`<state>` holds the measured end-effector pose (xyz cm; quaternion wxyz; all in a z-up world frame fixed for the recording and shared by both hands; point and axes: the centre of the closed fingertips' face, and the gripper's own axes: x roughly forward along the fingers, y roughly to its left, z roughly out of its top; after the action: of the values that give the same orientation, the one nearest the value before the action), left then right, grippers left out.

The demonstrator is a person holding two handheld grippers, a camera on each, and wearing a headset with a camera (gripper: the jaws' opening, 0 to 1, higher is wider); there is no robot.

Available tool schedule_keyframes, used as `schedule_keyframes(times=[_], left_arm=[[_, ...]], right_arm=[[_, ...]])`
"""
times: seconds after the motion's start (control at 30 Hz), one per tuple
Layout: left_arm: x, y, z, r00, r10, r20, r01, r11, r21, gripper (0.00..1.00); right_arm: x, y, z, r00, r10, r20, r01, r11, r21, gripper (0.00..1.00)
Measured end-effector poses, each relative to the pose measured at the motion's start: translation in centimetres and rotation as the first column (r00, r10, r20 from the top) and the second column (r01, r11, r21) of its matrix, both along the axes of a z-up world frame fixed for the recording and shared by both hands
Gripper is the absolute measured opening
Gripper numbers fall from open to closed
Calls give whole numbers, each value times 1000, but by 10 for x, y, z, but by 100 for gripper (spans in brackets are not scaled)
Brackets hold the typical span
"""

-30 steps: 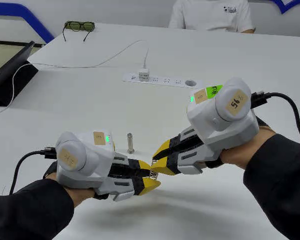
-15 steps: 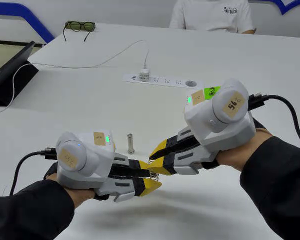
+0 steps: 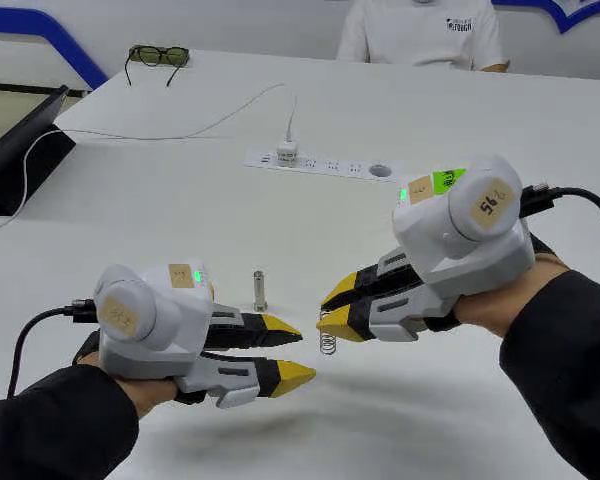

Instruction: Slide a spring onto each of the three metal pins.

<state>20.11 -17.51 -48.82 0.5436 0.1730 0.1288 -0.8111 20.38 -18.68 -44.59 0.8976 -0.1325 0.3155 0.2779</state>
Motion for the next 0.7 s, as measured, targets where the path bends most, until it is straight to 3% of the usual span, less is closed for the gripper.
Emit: schedule_keyframes(times=[0.37, 0.7], left_arm=[[24, 8, 5, 997, 82, -4, -82, 996, -18, 36], [47, 22, 3, 986, 168, -6, -168, 986, -23, 39]], right_arm=[[-2, -18, 3, 999, -46, 11, 46, 999, -10, 11], [-3, -29, 8, 997, -80, 23, 81, 997, -12, 11]])
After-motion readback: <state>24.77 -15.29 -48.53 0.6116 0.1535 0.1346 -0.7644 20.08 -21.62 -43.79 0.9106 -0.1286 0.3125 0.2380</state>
